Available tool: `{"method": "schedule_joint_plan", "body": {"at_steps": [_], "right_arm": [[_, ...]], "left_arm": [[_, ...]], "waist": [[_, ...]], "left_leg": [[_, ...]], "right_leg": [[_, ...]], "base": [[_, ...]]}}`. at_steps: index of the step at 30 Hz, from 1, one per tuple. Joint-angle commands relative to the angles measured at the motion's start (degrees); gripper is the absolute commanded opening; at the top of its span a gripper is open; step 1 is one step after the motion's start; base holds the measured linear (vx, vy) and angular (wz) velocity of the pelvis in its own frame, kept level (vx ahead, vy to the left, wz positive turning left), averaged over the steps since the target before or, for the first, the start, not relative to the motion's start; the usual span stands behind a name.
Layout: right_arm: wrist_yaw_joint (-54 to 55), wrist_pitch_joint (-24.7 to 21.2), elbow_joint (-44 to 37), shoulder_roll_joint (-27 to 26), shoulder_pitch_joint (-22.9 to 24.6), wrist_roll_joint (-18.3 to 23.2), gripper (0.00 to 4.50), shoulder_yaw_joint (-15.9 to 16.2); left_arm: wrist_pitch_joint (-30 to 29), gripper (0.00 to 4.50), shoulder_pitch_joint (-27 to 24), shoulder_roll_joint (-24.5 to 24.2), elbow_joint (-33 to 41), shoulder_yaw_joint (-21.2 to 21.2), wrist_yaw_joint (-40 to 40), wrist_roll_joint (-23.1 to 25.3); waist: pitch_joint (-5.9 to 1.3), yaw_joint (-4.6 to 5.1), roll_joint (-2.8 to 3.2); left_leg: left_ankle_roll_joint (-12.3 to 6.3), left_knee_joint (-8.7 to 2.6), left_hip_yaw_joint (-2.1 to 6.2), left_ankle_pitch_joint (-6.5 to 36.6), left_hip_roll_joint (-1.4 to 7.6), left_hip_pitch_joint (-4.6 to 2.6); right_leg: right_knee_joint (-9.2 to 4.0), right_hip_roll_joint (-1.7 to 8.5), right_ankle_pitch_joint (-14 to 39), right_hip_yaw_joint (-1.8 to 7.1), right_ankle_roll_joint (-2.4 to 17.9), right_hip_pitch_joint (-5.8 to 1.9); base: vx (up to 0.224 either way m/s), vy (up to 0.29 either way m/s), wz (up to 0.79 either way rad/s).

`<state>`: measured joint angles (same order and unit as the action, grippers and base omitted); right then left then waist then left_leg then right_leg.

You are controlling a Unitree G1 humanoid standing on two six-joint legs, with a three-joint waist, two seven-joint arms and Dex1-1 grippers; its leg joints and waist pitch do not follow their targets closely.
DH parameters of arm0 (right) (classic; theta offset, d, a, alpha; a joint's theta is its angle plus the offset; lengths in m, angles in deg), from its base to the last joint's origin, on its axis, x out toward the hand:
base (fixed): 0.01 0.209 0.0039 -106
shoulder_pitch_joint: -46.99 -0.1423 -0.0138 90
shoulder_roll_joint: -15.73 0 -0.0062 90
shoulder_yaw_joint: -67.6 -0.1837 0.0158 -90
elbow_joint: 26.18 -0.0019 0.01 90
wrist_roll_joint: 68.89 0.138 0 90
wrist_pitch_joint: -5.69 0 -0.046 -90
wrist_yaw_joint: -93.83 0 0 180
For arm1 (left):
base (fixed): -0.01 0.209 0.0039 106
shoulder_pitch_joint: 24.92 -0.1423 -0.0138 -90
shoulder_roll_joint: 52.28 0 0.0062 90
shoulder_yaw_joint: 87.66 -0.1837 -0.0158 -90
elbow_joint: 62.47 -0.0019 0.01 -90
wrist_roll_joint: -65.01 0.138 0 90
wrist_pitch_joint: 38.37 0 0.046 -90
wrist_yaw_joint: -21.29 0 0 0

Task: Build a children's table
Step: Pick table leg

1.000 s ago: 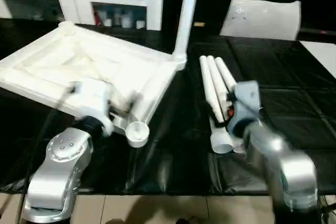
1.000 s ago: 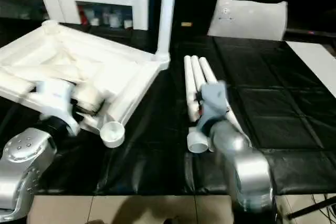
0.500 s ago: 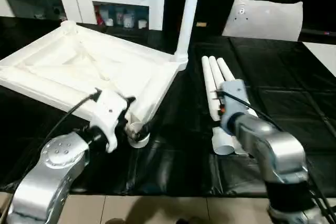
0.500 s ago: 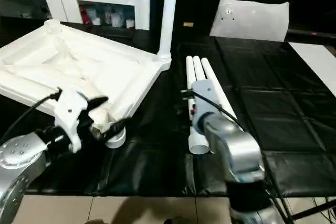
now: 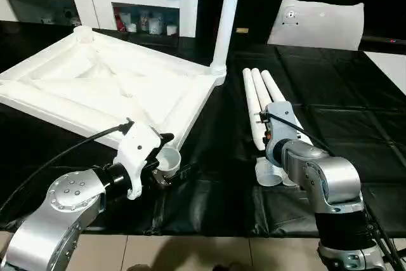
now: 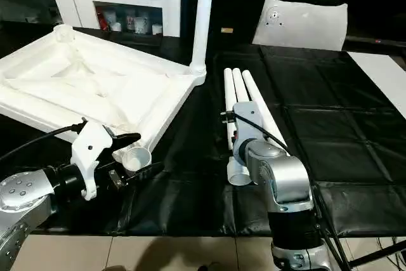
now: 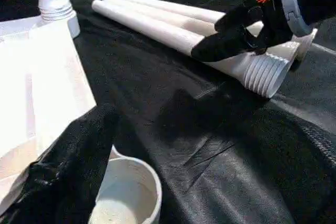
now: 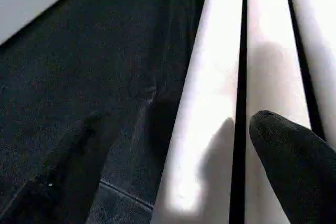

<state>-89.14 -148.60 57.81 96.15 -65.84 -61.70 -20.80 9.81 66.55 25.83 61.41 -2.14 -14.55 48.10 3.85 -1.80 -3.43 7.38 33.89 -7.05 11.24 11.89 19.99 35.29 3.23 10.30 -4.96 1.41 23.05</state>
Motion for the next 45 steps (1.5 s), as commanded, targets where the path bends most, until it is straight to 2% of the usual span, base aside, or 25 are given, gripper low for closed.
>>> {"method": "schedule_joint_plan", "body": {"at_steps": [1, 11, 18, 22, 23, 28, 29, 32, 33, 40, 45], "right_arm": [[0.14, -1.10, 0.95, -0.13, 0.13, 0.60, 4.50, -1.05], [-2.52, -2.26, 3.20, -2.01, 0.38, 3.52, 4.50, -3.73], [-3.52, -1.80, 4.98, -2.09, 1.10, 4.55, 3.75, -4.68], [-3.46, -1.10, 5.79, -2.13, 1.41, 4.33, 3.56, -4.99], [-3.50, -0.89, 6.02, -2.10, 1.51, 4.26, 3.33, -5.01], [-3.27, 0.39, 6.43, -2.39, 1.91, 4.38, 3.05, -5.58], [-3.23, 0.51, 6.54, -2.42, 1.91, 4.38, 2.83, -5.69], [-3.37, 1.44, 6.71, -2.29, 2.02, 4.23, 2.71, -5.62], [-3.36, 1.67, 6.72, -2.26, 2.07, 4.18, 2.47, -5.56], [-3.27, 3.35, 6.66, -2.20, 2.49, 3.98, 1.98, -5.50], [-2.31, 3.96, 6.44, -2.67, 2.35, 4.01, 1.84, -6.74]], "left_arm": [[-0.46, 4.49, 0.20, -0.43, 0.96, -0.71, 0.26, -0.79], [-0.59, 4.49, 0.00, -0.98, 1.16, -1.16, 0.15, -1.04], [-0.44, 4.50, 0.13, -1.07, 1.18, -1.40, 0.18, -1.06], [-0.43, 4.50, 0.18, -1.21, 1.18, -1.47, 0.17, -1.16], [-0.41, 4.50, 0.21, -1.29, 1.17, -1.49, 0.18, -1.19], [-0.35, 4.50, 0.45, -1.46, 1.06, -1.55, 0.28, -1.38], [-0.34, 4.50, 0.48, -1.49, 1.04, -1.57, 0.30, -1.39], [-0.40, 4.50, 0.59, -1.53, 1.02, -1.72, 0.31, -1.43], [-0.41, 4.50, 0.60, -1.54, 1.02, -1.76, 0.32, -1.43], [-0.50, 4.50, 0.67, -1.54, 1.00, -1.84, 0.42, -1.48], [-0.53, 4.50, 0.72, -1.54, 0.96, -1.86, 0.57, -1.54]], "waist": [[-3.11, 0.10, 0.88], [-3.16, 0.05, 0.97], [-3.22, -0.02, 1.03], [-3.21, 0.00, 0.94], [-3.17, 0.00, 0.94], [-3.21, 0.00, 0.96], [-3.20, -0.01, 0.96], [-3.22, 0.00, 0.94], [-3.22, -0.02, 0.95], [-3.21, 0.02, 0.94], [-3.26, 0.05, 0.98]], "left_leg": [[2.18, -4.02, -1.28, 9.30, 0.19, 0.40], [2.15, -4.01, -1.29, 9.20, 0.23, 0.40], [2.20, -4.00, -1.27, 9.10, 0.28, 0.37], [2.20, -4.02, -1.25, 9.58, 0.26, 0.35], [2.19, -4.03, -1.27, 9.80, 0.25, 0.35], [2.10, -4.00, -1.22, 10.82, 0.24, 0.26], [2.08, -4.03, -1.22, 10.89, 0.25, 0.26], [2.03, -4.01, -1.21, 11.11, 0.21, 0.32], [2.04, -4.01, -1.20, 11.15, 0.22, 0.30], [1.86, -3.99, -1.19, 11.58, 0.21, 0.31], [1.92, -4.00, -1.16, 11.67, 0.21, 0.28]], "right_leg": [[-4.30, 3.02, 15.81, 3.26, 3.34, -2.99], [-4.23, 3.11, 15.49, 3.25, 3.69, -3.07], [-4.27, 3.15, 15.68, 3.21, 3.88, -3.10], [-4.33, 3.13, 16.23, 3.18, 3.79, -3.07], [-4.39, 3.12, 16.55, 3.17, 3.73, -3.04], [-4.60, 3.13, 18.28, 3.10, 3.23, -2.92], [-4.61, 3.13, 18.35, 3.09, 3.22, -2.91], [-4.69, 3.12, 18.93, 3.05, 3.05, -2.91], [-4.67, 3.13, 18.97, 3.04, 3.05, -2.90], [-4.77, 3.08, 19.79, 2.98, 2.82, -2.83], [-4.73, 3.06, 19.55, 2.98, 2.89, -2.80]], "base": [[0.000, 0.000, 0.00], [0.000, 0.000, 0.00], [0.000, 0.000, 0.00], [0.000, 0.000, 0.00], [0.000, 0.000, 0.00], [0.000, 0.000, 0.00], [0.000, 0.000, 0.00], [0.000, 0.000, 0.00], [0.000, 0.000, 0.00], [0.000, 0.000, 0.00], [0.000, 0.000, 0.00]]}}
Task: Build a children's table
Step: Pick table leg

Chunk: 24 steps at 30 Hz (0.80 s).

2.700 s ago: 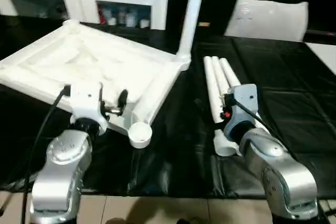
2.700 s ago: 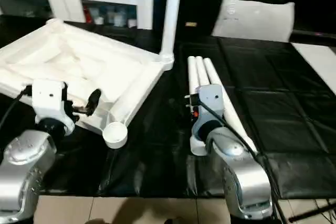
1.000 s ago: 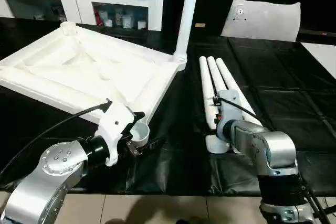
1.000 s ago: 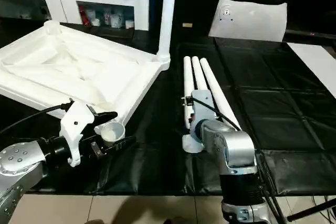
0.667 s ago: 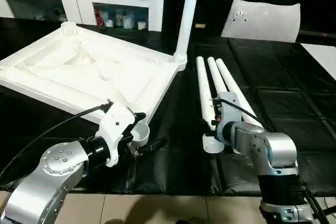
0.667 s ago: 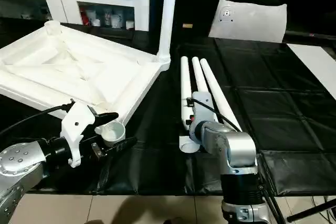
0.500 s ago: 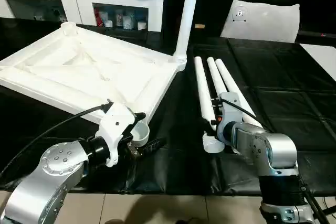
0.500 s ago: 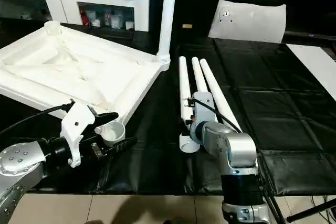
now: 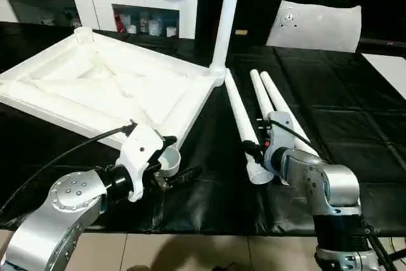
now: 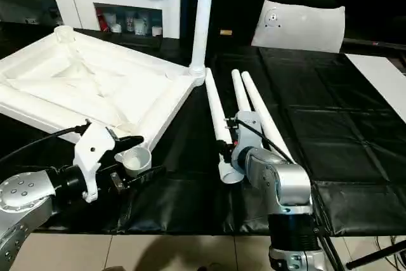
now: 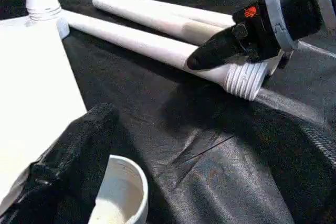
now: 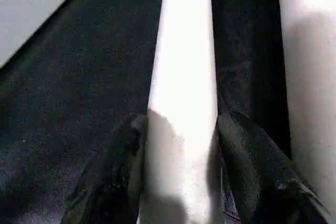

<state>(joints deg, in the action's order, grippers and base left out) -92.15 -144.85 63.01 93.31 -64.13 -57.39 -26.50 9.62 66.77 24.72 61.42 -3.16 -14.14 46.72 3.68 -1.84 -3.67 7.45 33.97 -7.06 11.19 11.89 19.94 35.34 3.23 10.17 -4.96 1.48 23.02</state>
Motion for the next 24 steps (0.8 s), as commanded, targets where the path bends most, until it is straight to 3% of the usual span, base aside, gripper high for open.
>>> {"method": "schedule_joint_plan", "body": {"at_steps": [1, 5, 10, 11, 13, 16, 20, 24], "right_arm": [[0.85, 0.33, 1.19, 0.12, 0.63, -0.33, 1.84, -1.21], [1.77, 1.31, 0.48, -0.10, 0.49, -0.28, 1.81, -2.32], [2.05, 9.67, -0.40, -1.33, -0.66, 1.14, 1.63, -5.72], [1.40, 11.86, -0.98, -1.73, -1.21, 2.34, 1.37, -7.07], [-2.27, 16.27, -2.48, -1.35, -2.40, 5.16, 1.33, -8.67], [-5.65, 17.79, -3.41, -0.42, -3.80, 8.07, 1.03, -10.50], [-9.74, 18.98, -3.72, 2.15, -4.82, 9.26, 0.65, -10.19], [-11.75, 16.22, -3.05, 5.97, -5.10, 7.08, 0.42, -6.50]], "left_arm": [[-0.35, 4.50, 0.50, -0.41, 0.94, -0.83, 0.18, -0.19], [-0.38, 4.50, 0.74, -0.30, 0.73, -0.50, 0.31, -0.58], [-0.21, 4.50, 2.05, 1.90, -0.30, 1.41, 1.98, -1.59], [-0.48, 4.50, 2.86, 2.88, -0.80, 2.28, 2.92, -1.93], [-1.60, 4.50, 4.97, 5.07, -2.06, 4.35, 4.72, -3.32], [-1.92, 4.50, 6.85, 6.24, -3.15, 5.47, 5.62, -4.09], [-1.76, 4.50, 8.33, 6.92, -4.18, 5.35, 6.01, -4.31], [-2.62, 4.50, 8.81, 7.03, -4.05, 4.29, 5.81, -4.50]], "waist": [[-3.09, 0.09, 1.24], [-3.11, 0.05, 1.29], [-3.23, 0.05, 1.20], [-3.31, 0.09, 1.19], [-3.46, 0.05, 1.12], [-3.44, 0.06, 1.11], [-3.69, -0.07, 1.03], [-3.74, -0.22, 0.97]], "left_leg": [[1.85, -4.07, -1.17, 11.60, 0.21, 0.39], [1.93, -4.05, -1.21, 11.58, 0.21, 0.30], [1.90, -4.00, -1.29, 11.08, 0.18, 0.44], [1.77, -3.96, -1.31, 10.98, 0.18, 0.40], [1.38, -3.82, -1.36, 10.31, 0.15, 0.42], [0.70, -3.80, -1.31, 9.37, 0.15, 0.50], [0.33, -3.68, -1.36, 7.68, 0.17, 0.58], [0.06, -3.58, -1.42, 6.80, 0.19, 0.65]], "right_leg": [[-4.78, 3.07, 19.43, 2.99, 2.85, -2.81], [-4.76, 3.06, 19.10, 3.02, 2.95, -2.75], [-4.65, 3.12, 18.29, 3.01, 3.05, -2.89], [-4.62, 3.10, 18.00, 3.00, 3.14, -2.89], [-4.49, 3.06, 16.79, 2.99, 3.30, -3.04], [-4.31, 2.98, 15.14, 2.98, 3.85, -3.17], [-4.09, 2.92, 13.26, 2.99, 4.41, -3.44], [-4.01, 2.99, 12.11, 3.03, 5.54, -3.61]], "base": [[0.000, 0.000, 0.00], [0.000, 0.000, 0.00], [0.000, 0.000, 0.00], [0.000, 0.000, 0.00], [0.000, 0.000, 0.00], [0.000, 0.000, 0.00], [0.000, 0.000, 0.00], [0.000, 0.000, 0.00]]}}
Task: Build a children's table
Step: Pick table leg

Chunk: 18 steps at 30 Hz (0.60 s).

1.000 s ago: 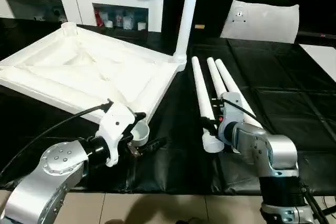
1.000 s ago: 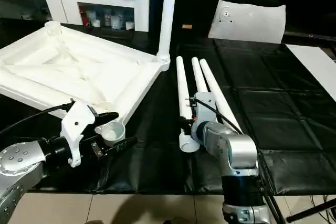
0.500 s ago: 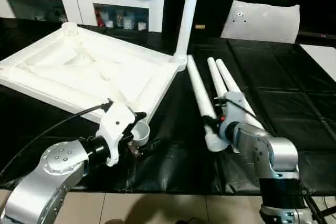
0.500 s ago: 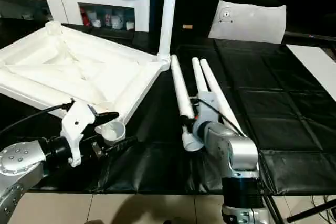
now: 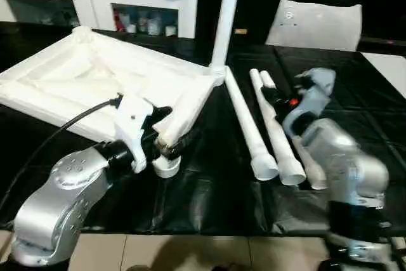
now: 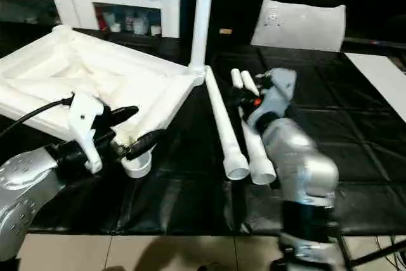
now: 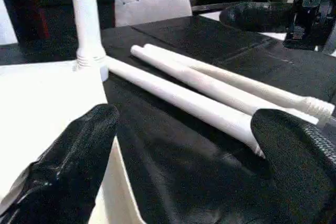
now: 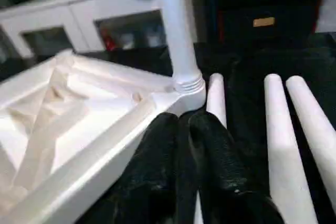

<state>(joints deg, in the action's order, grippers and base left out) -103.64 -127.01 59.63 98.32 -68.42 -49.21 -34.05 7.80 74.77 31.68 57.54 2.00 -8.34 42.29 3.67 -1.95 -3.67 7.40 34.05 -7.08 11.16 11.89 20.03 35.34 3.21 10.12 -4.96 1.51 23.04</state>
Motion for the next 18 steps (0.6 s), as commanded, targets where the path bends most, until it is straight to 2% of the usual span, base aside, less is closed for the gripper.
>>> {"method": "schedule_joint_plan", "body": {"at_steps": [1, 2, 3, 4, 5, 6, 7, 8, 9, 11, 13, 14, 15, 16, 17, 18], "right_arm": [[0.40, -2.63, 0.92, 1.42, -0.93, -1.88, 0.42, 1.66], [0.61, -3.09, 1.43, 1.90, -0.94, -2.33, 0.42, 2.29], [-0.65, -3.66, 1.67, 3.52, -0.46, -3.81, 0.68, 5.42], [-0.65, -3.66, 1.67, 3.52, -0.46, -3.81, 0.68, 5.42], [-0.50, -3.82, 1.90, 3.91, -0.37, -4.52, 0.76, 6.41], [-0.15, -4.22, 2.39, 4.58, -0.22, -5.71, 0.76, 8.18], [0.17, -5.19, 2.37, 4.20, -0.31, -5.15, 0.82, 7.90], [0.73, -5.53, 2.20, 3.73, -0.44, -4.99, 1.10, 7.71], [1.88, -6.85, 1.88, 4.08, -0.70, -6.05, 1.10, 9.02], [2.16, -6.75, 1.54, 3.47, -0.79, -6.02, 1.18, 9.51], [4.04, -6.75, 1.71, 2.52, -1.20, -7.05, 1.52, 9.58], [4.90, -6.43, 2.08, 2.65, -1.47, -8.60, 1.52, 10.97], [5.33, -5.84, 2.35, 2.69, -1.62, -9.70, 1.63, 12.08], [6.57, -6.46, 2.57, 3.20, -1.82, -11.73, 1.63, 13.75], [6.97, -6.79, 2.63, 3.49, -1.89, -12.48, 1.69, 14.43], [6.89, -7.52, 3.12, 3.37, -2.01, -12.33, 1.84, 14.66]], "left_arm": [[-0.91, 4.50, 0.72, -0.12, -0.04, -1.23, -0.04, 0.11], [-1.05, 4.50, 0.67, -0.31, 0.03, -1.52, 0.01, 0.17], [-0.64, 4.50, 0.10, -0.95, 0.15, -2.60, -0.19, 0.94], [-0.64, 4.50, 0.10, -0.95, 0.15, -2.60, -0.19, 0.94], [-0.41, 4.50, -0.13, -1.15, 0.15, -2.99, -0.14, 1.28], [0.01, 4.50, -0.54, -1.48, 0.17, -3.74, 0.04, 1.90], [0.05, 4.50, -0.60, -1.47, 0.21, -3.87, 0.18, 2.00], [0.06, 4.50, -0.65, -1.46, 0.26, -3.94, 0.38, 2.15], [0.09, 4.50, -0.88, -1.51, 0.42, -4.02, 0.61, 2.26], [0.13, 4.50, -1.15, -1.51, 0.52, -4.09, 0.69, 2.29], [0.15, 4.50, -1.34, -1.61, 0.62, -4.32, 0.77, 2.38], [0.21, 4.50, -1.41, -1.83, 0.67, -4.62, 0.86, 2.46], [0.27, 4.50, -1.47, -1.99, 0.70, -4.81, 0.92, 2.50], [0.27, 4.50, -1.47, -2.06, 0.74, -4.92, 0.99, 2.50], [0.27, 4.50, -1.46, -2.06, 0.74, -4.96, 1.02, 2.52], [0.30, 4.50, -1.38, -2.06, 0.76, -4.94, 1.08, 2.62]], "waist": [[-3.67, -0.10, 0.86], [-3.63, -0.06, 0.86], [-3.58, -0.11, 0.65], [-3.56, -0.14, 0.68], [-3.54, -0.03, 0.15], [-3.48, -0.15, 0.20], [-3.41, -0.03, 0.17], [-3.49, -0.06, 0.30], [-3.42, -0.03, 0.18], [-3.40, -0.03, 0.24], [-3.51, 0.02, 0.08], [-3.46, 0.03, -0.09], [-3.50, -0.02, 0.00], [-3.50, 0.06, -0.27], [-3.48, -0.01, -0.11], [-3.47, 0.05, -0.36]], "left_leg": [[0.17, -3.68, -1.40, 6.79, 0.17, 0.54], [0.26, -3.67, -1.42, 7.25, 0.15, 0.54], [0.25, -3.61, -1.48, 7.76, 0.04, 0.58], [0.25, -3.63, -1.44, 7.98, 0.08, 0.55], [0.01, -3.59, -1.55, 8.44, 0.09, 0.58], [0.08, -3.65, -1.43, 8.46, 0.14, 0.59], [0.04, -3.66, -1.48, 8.66, 0.11, 0.64], [0.12, -3.59, -1.42, 8.83, 0.15, 0.49], [0.17, -3.61, -1.44, 8.74, 0.17, 0.53], [0.33, -3.65, -1.41, 8.79, 0.15, 0.53], [0.44, -3.63, -1.38, 8.80, 0.23, 0.58], [0.63, -3.68, -1.37, 8.59, 0.22, 0.61], [0.70, -3.67, -1.38, 8.37, 0.17, 0.63], [0.75, -3.68, -1.41, 8.32, 0.21, 0.62], [0.93, -3.68, -1.34, 8.15, 0.24, 0.60], [1.00, -3.63, -1.47, 8.01, 0.19, 0.63]], "right_leg": [[-4.04, 2.96, 12.77, 3.00, 5.50, -3.60], [-4.16, 2.99, 13.91, 3.00, 5.37, -3.52], [-4.41, 2.98, 15.47, 2.94, 4.96, -3.54], [-4.40, 3.02, 16.12, 2.95, 4.74, -3.52], [-4.67, 3.06, 17.62, 2.96, 4.16, -3.37], [-4.64, 3.12, 18.51, 2.88, 3.93, -3.36], [-4.80, 3.13, 19.63, 2.90, 3.35, -3.29], [-4.78, 3.14, 20.06, 2.88, 3.04, -3.18], [-4.81, 3.08, 19.98, 2.88, 2.86, -3.07], [-4.80, 3.06, 20.14, 2.85, 2.76, -3.07], [-4.73, 3.13, 19.75, 2.85, 2.63, -3.06], [-4.68, 3.09, 19.72, 2.84, 2.66, -2.97], [-4.62, 3.11, 19.63, 2.84, 2.58, -3.06], [-4.61, 3.11, 19.48, 2.88, 2.48, -3.03], [-4.44, 3.13, 19.38, 2.86, 2.52, -3.03], [-4.56, 3.10, 19.03, 2.93, 2.31, -3.01]], "base": [[0.000, 0.000, 0.00], [0.000, 0.000, 0.00], [0.000, 0.000, 0.00], [0.000, 0.000, 0.00], [0.000, 0.000, 0.00], [0.000, 0.000, 0.00], [0.000, 0.000, 0.00], [0.000, 0.000, 0.00], [0.000, 0.000, 0.00], [0.000, 0.000, 0.00], [0.000, 0.000, 0.00], [0.000, 0.000, 0.00], [0.000, 0.000, 0.00], [0.000, 0.000, 0.00], [0.000, 0.000, 0.00], [0.000, 0.000, 0.00]]}}
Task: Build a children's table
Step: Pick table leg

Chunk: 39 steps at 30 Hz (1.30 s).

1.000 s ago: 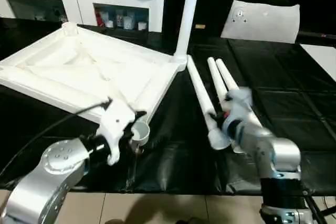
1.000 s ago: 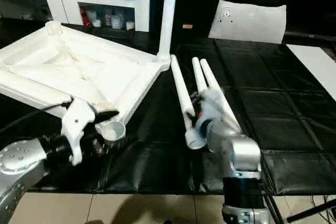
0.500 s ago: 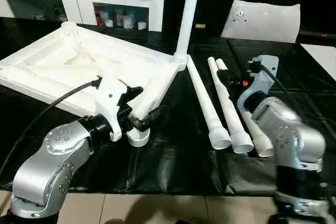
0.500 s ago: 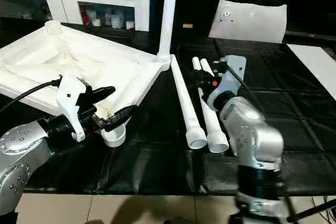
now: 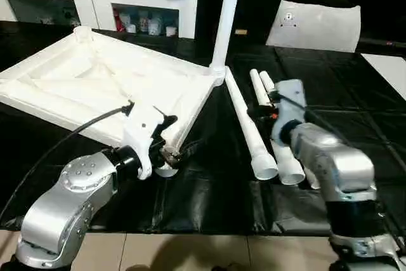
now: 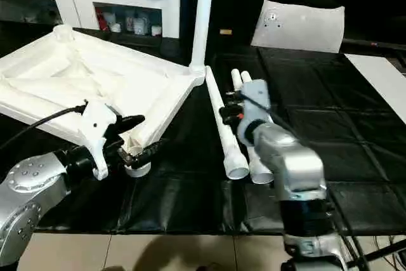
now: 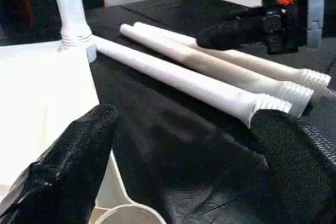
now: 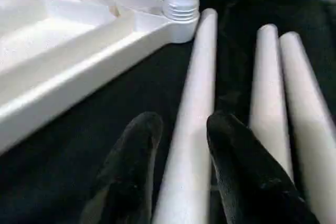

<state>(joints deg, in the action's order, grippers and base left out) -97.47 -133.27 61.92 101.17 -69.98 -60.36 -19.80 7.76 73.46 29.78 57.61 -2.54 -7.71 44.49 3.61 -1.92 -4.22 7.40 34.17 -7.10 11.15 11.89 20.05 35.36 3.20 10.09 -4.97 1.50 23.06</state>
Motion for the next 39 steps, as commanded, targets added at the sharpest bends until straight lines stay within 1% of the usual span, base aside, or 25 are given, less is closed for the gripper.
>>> {"method": "schedule_joint_plan", "body": {"at_steps": [1, 2, 4, 6, 7, 8, 10, 11, 13, 15, 17, 18, 19, 20, 22, 23, 27, 30, 31, 32, 34, 35, 36, 39], "right_arm": [[1.08, -2.32, 1.47, -0.05, -0.72, -0.64, 1.96, 0.06], [1.79, -2.98, 1.75, -0.57, -0.93, -0.39, 2.02, -0.45], [2.30, -3.62, 2.04, -0.84, -1.29, -0.36, 2.15, -0.62], [3.19, -2.98, 3.52, -1.27, -1.85, -1.09, 2.39, -0.71], [3.32, -2.80, 3.94, -1.35, -2.02, -1.25, 2.44, -0.71], [3.29, -2.53, 4.31, -1.21, -2.18, -1.67, 2.46, -0.37], [3.24, -2.10, 5.33, -0.78, -2.50, -2.62, 2.78, 0.54], [3.81, -2.20, 6.74, -0.81, -2.94, -3.26, 2.87, 0.76], [4.38, -2.85, 8.42, -1.37, -3.49, -3.00, 2.87, 0.09], [4.01, -3.89, 10.70, -2.05, -4.24, -1.87, 2.87, -0.65], [3.47, -4.15, 11.65, -2.25, -4.54, -1.34, 2.87, -0.75], [3.07, -4.39, 13.57, -2.37, -5.18, -1.25, 2.87, -0.59], [3.06, -4.38, 13.67, -2.38, -5.22, -1.26, 2.87, -0.58], [2.52, -4.32, 16.11, -2.64, -6.04, -1.54, 2.87, -0.50], [1.88, -4.44, 17.67, -2.78, -6.57, -1.60, 2.87, -0.32], [2.23, -4.77, 19.26, -3.23, -7.01, -1.46, 2.87, -0.78], [2.92, -4.42, 23.66, -4.43, -8.17, -0.58, 2.87, -2.59], [2.28, -3.27, 26.57, -4.50, -8.57, -0.55, 2.87, -2.41], [2.03, -3.00, 27.39, -4.57, -8.67, -0.45, 2.70, -2.50], [1.65, -2.50, 28.79, -4.70, -8.83, -0.36, 2.70, -2.77], [1.26, -2.18, 29.83, -4.89, -8.93, -0.11, 2.48, -3.29], [1.13, -2.17, 29.96, -4.90, -8.80, -0.02, 2.48, -3.46], [1.05, -2.08, 30.32, -4.92, -8.85, 0.01, 2.42, -3.62], [0.84, -1.78, 30.87, -4.79, -8.81, 0.18, 2.08, -4.11]], "left_arm": [[0.40, 4.50, -0.04, -0.21, 0.74, -0.32, 0.47, 0.60], [0.43, 4.50, -0.08, -0.27, 0.79, -0.25, 0.44, 0.69], [0.44, 4.50, -0.23, -0.41, 0.89, -0.14, 0.39, 0.70], [0.56, 4.50, -0.78, -0.86, 1.15, -0.35, 0.33, 0.79], [0.63, 4.50, -0.90, -0.96, 1.18, -0.44, 0.35, 0.86], [0.70, 4.50, -0.96, -1.03, 1.16, -0.55, 0.41, 0.96], [0.95, 4.50, -0.96, -1.25, 1.08, -0.90, 0.50, 1.39], [1.03, 4.50, -0.88, -1.41, 1.01, -1.27, 0.52, 1.69], [1.00, 4.50, -0.79, -1.40, 0.99, -1.53, 0.52, 1.77], [1.06, 4.50, -0.72, -1.35, 0.97, -1.72, 0.63, 1.79], [1.09, 4.50, -0.73, -1.38, 0.97, -1.78, 0.61, 1.77], [1.10, 4.50, -0.72, -1.50, 0.99, -1.89, 0.46, 1.77], [1.10, 4.50, -0.72, -1.51, 0.99, -1.89, 0.45, 1.77], [1.11, 4.50, -0.73, -1.63, 0.99, -1.91, 0.24, 1.79], [1.11, 4.50, -0.70, -1.70, 0.98, -1.92, 0.21, 1.79], [1.07, 4.50, -0.68, -1.78, 0.98, -1.98, 0.24, 1.79], [0.91, 4.50, -0.67, -1.76, 1.03, -2.10, 0.27, 1.86], [0.85, 4.50, -0.61, -1.74, 1.00, -2.19, 0.29, 1.83], [0.84, 4.50, -0.59, -1.75, 1.00, -2.22, 0.28, 1.82], [0.84, 4.50, -0.59, -1.83, 1.01, -2.28, 0.25, 1.80], [0.85, 4.50, -0.53, -1.93, 1.00, -2.33, 0.18, 1.77], [0.86, 4.50, -0.50, -1.97, 1.01, -2.32, 0.18, 1.77], [0.88, 4.50, -0.48, -1.99, 1.02, -2.32, 0.18, 1.77], [0.87, 4.50, -0.44, -1.97, 1.04, -2.17, 0.22, 1.68]], "waist": [[-3.39, -0.04, 0.50], [-3.41, 0.01, 0.37], [-3.41, 0.04, 0.33], [-3.50, 0.08, 0.28], [-3.47, 0.07, 0.25], [-3.48, 0.05, 0.27], [-3.43, 0.07, 0.31], [-3.38, 0.03, 0.29], [-3.50, 0.02, 0.25], [-3.52, 0.11, 0.27], [-3.53, 0.08, 0.28], [-3.57, 0.01, 0.55], [-3.62, 0.09, 0.47], [-3.58, 0.13, 0.48], [-3.48, 0.17, 0.40], [-3.46, 0.12, 0.28], [-3.43, 0.17, 0.36], [-3.36, 0.11, 0.31], [-3.38, 0.11, 0.31], [-3.37, 0.12, 0.30], [-3.31, 0.09, 0.26], [-3.25, 0.12, 0.16], [-3.26, 0.14, 0.23], [-3.24, 0.28, 0.14]], "left_leg": [[1.09, -3.78, -1.39, 8.33, 0.20, 0.50], [1.19, -3.81, -1.34, 8.65, 0.27, 0.46], [1.35, -3.87, -1.32, 8.91, 0.29, 0.51], [1.53, -3.81, -1.33, 8.93, 0.27, 0.51], [1.52, -3.80, -1.37, 8.85, 0.27, 0.52], [1.57, -3.78, -1.37, 8.66, 0.28, 0.53], [1.68, -3.81, -1.38, 8.76, 0.30, 0.48], [1.69, -3.82, -1.38, 9.14, 0.28, 0.50], [1.74, -3.77, -1.38, 9.31, 0.26, 0.42], [1.76, -3.74, -1.36, 9.39, 0.24, 0.49], [1.74, -3.74, -1.36, 9.18, 0.28, 0.51], [1.80, -3.74, -1.31, 8.90, 0.30, 0.52], [1.86, -3.70, -1.33, 8.78, 0.32, 0.52], [1.96, -3.70, -1.34, 8.83, 0.29, 0.56], [1.93, -3.71, -1.35, 9.44, 0.27, 0.57], [1.83, -3.67, -1.42, 9.31, 0.28, 0.55], [2.06, -3.69, -1.36, 9.49, 0.34, 0.51], [2.11, -3.74, -1.35, 9.44, 0.36, 0.56], [2.07, -3.73, -1.37, 9.60, 0.36, 0.57], [2.05, -3.69, -1.35, 10.10, 0.36, 0.52], [1.97, -3.66, -1.40, 10.37, 0.32, 0.49], [1.93, -3.67, -1.40, 10.83, 0.32, 0.49], [1.96, -3.71, -1.34, 11.34, 0.34, 0.47], [2.00, -3.74, -1.27, 12.65, 0.33, 0.40]], "right_leg": [[-4.51, 3.13, 19.10, 2.99, 2.23, -3.00], [-4.48, 3.14, 18.93, 2.96, 2.18, -2.94], [-4.47, 3.14, 18.36, 2.95, 2.25, -2.97], [-4.37, 3.20, 18.20, 2.96, 2.44, -3.00], [-4.40, 3.18, 18.09, 2.98, 2.43, -2.98], [-4.33, 3.17, 17.75, 3.01, 2.47, -3.01], [-4.30, 3.13, 17.51, 3.02, 2.69, -2.95], [-4.39, 3.18, 18.15, 3.00, 2.56, -2.99], [-4.38, 3.21, 18.81, 2.98, 2.35, -2.99], [-4.36, 3.21, 18.64, 2.96, 2.59, -2.98], [-4.31, 3.22, 18.04, 2.99, 2.79, -3.00], [-4.14, 3.24, 17.11, 3.00, 3.21, -3.05], [-4.10, 3.23, 16.75, 3.00, 3.40, -3.03], [-4.04, 3.20, 16.39, 2.98, 3.73, -3.06], [-4.13, 3.22, 16.98, 2.96, 3.89, -3.03], [-4.17, 3.25, 17.15, 3.02, 3.90, -3.01], [-4.04, 3.31, 17.18, 2.98, 4.34, -2.97], [-4.02, 3.31, 17.07, 2.97, 4.33, -3.00], [-4.03, 3.34, 17.27, 2.95, 4.31, -3.02], [-4.09, 3.41, 18.16, 2.93, 4.19, -2.95], [-4.22, 3.42, 18.93, 2.94, 4.02, -2.87], [-4.34, 3.40, 19.90, 2.91, 3.65, -2.82], [-4.40, 3.38, 20.67, 2.86, 3.36, -2.77], [-4.67, 3.33, 22.48, 2.75, 2.67, -2.61]], "base": [[0.000, 0.000, 0.00], [0.000, 0.000, 0.00], [0.000, 0.000, 0.00], [0.000, 0.000, 0.00], [0.000, 0.000, 0.00], [0.000, 0.000, 0.00], [0.000, 0.000, 0.00], [0.000, 0.000, 0.00], [0.000, 0.000, 0.00], [0.000, 0.000, 0.00], [0.000, 0.000, 0.00], [0.000, 0.000, 0.00], [0.000, 0.000, 0.00], [0.000, 0.000, 0.00], [0.000, 0.000, 0.00], [0.000, 0.000, 0.00], [0.000, 0.000, 0.00], [0.000, 0.000, 0.00], [0.000, 0.000, 0.00], [0.000, 0.000, 0.00], [0.000, 0.000, 0.00], [0.000, 0.000, 0.00], [0.000, 0.000, 0.00], [0.000, 0.000, 0.00]]}}
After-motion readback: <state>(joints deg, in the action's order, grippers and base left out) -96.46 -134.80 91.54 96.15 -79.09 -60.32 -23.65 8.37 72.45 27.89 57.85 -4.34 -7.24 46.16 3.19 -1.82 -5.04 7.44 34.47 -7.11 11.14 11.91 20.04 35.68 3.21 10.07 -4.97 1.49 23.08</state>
